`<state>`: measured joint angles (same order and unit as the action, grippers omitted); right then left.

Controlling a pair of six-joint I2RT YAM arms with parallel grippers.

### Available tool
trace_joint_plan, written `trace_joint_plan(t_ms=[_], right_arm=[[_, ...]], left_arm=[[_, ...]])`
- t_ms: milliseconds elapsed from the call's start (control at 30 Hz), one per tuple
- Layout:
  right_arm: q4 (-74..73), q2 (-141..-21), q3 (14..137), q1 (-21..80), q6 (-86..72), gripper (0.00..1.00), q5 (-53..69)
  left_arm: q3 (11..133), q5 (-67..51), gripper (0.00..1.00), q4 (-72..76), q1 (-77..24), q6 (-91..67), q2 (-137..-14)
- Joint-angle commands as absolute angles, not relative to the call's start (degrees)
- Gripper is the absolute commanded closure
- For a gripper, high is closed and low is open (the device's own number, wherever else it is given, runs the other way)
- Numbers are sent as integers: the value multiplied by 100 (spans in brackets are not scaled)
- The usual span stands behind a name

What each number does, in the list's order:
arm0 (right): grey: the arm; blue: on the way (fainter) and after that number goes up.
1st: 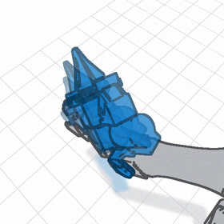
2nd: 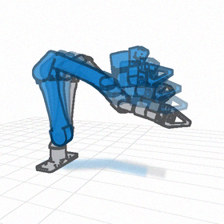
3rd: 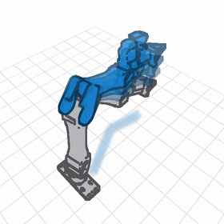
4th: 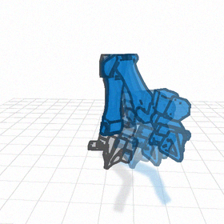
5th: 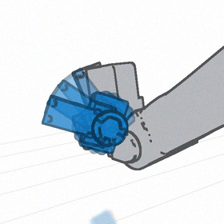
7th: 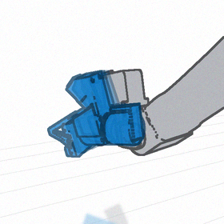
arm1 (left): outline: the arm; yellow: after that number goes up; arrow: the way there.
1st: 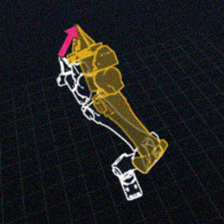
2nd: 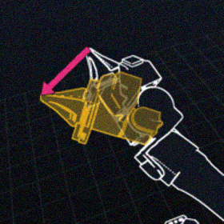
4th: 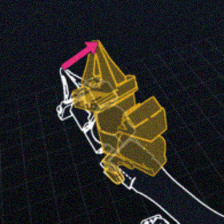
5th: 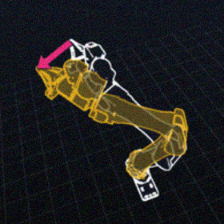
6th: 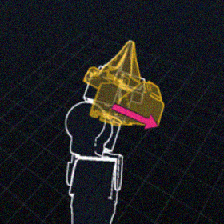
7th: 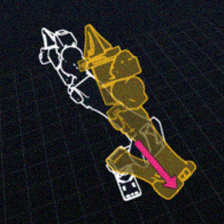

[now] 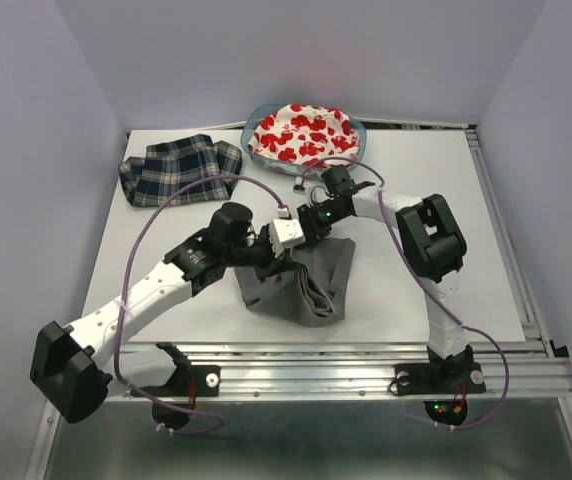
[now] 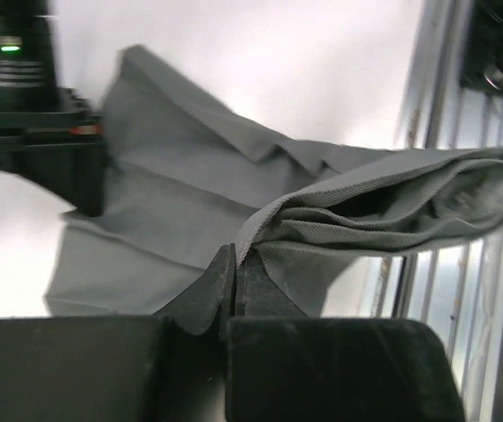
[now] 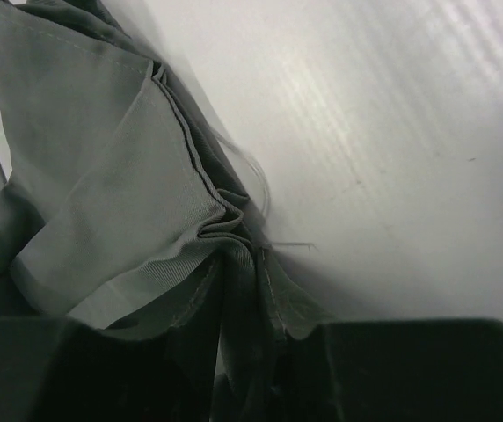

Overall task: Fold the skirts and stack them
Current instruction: Fold the skirt

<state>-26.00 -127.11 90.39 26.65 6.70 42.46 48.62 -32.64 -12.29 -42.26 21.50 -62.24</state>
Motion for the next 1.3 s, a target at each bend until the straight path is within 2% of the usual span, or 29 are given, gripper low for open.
trace_joint_plan(t_ms=[0,200,700,800,1033,1133,1267], right_arm=[[-2857,-12639,8465,2865,949,73,4183],[-2848,-12533,8420,2865,993,75,4298],[-2962,-12612,8692,2918,932,74,4157],[-2962,-12569,8841,2918,748,72,3826],[-3224,-12279,9885,2471,54,46,2892],[-3471,-12086,10212,2181,-200,43,2611],[-3708,-11560,10240,1882,-176,44,2417]], left_arm=[[5352,-3260,100,-677,-3615,1548,-6704],[5607,-3375,100,-290,-2980,1116,-7628],[5783,-2839,100,307,-2707,1116,-9571],[5766,-2891,100,404,-2707,1020,-9746],[5651,-2751,100,159,-2698,870,-9975],[5835,-2655,100,9,-2707,844,-10168],[6134,-2602,97,-377,-2690,791,-10581]])
